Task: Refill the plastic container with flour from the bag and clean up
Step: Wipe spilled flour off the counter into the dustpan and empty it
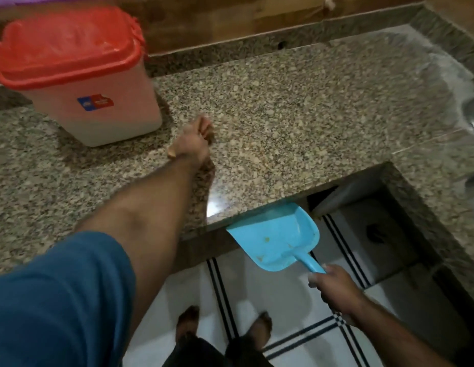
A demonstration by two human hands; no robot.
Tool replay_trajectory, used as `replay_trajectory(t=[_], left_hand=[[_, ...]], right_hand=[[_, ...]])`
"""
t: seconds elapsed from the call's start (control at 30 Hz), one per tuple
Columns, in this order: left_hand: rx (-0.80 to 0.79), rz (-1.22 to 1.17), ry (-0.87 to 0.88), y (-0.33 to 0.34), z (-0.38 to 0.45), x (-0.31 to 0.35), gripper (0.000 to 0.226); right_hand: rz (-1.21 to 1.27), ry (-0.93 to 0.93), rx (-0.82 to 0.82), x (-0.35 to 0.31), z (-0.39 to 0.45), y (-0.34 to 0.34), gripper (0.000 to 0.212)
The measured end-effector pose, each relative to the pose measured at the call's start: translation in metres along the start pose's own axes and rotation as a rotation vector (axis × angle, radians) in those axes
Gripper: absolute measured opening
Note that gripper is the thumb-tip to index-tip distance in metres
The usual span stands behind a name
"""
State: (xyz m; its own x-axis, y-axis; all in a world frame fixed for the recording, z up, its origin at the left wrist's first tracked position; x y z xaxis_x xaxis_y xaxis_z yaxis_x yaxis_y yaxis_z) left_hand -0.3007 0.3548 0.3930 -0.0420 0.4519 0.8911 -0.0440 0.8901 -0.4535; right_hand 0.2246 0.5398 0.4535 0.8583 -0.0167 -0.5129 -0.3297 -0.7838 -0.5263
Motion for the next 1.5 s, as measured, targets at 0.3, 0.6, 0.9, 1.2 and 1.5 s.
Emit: replay_trajectory(t=[0.3, 0.6, 0.9, 1.2, 1.5], left_hand=[[-0.518, 0.154, 0.647, 0.048, -0.299, 0.184, 0.03], [0.091, 0.579, 0.148, -0.155, -0.224, 0.097, 0.03], [-0.035, 0.386, 0.313, -0.138, -0.275, 0.095, 0.057], [-0.329, 0.022, 0.115, -0.117, -0.254, 0.103, 0.049], [0.289, 0.605, 0.095, -0.307, -0.243, -0.026, 0.05]], right_hand=[[0.035, -0.013, -0.015, 0.008, 0.028, -0.038, 0.009], [-0.164, -0.18, -0.126, 0.001, 0.021, -0.001, 0.019], [-0.266, -0.302, -0.252, -0.027, 0.004, 0.05, 0.017], [-0.287, -0.32, -0.243, -0.026, 0.001, 0.061, 0.011], [-0.299, -0.318, -0.219, -0.015, -0.032, 0.11, 0.014]])
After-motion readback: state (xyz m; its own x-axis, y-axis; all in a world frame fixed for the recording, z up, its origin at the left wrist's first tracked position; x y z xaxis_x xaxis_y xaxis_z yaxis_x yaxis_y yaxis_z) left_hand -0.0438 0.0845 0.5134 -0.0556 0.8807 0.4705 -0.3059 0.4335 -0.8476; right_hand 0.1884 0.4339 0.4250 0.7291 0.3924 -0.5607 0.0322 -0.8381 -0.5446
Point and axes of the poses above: each hand's wrist, its own z-axis towards the middle knuckle, its own y-axis out of the palm, x = y × z, the point moved 7 cm from there along z, towards the middle knuckle, and after that the axes turned 12 degrees about x, right-handed, at the moved point
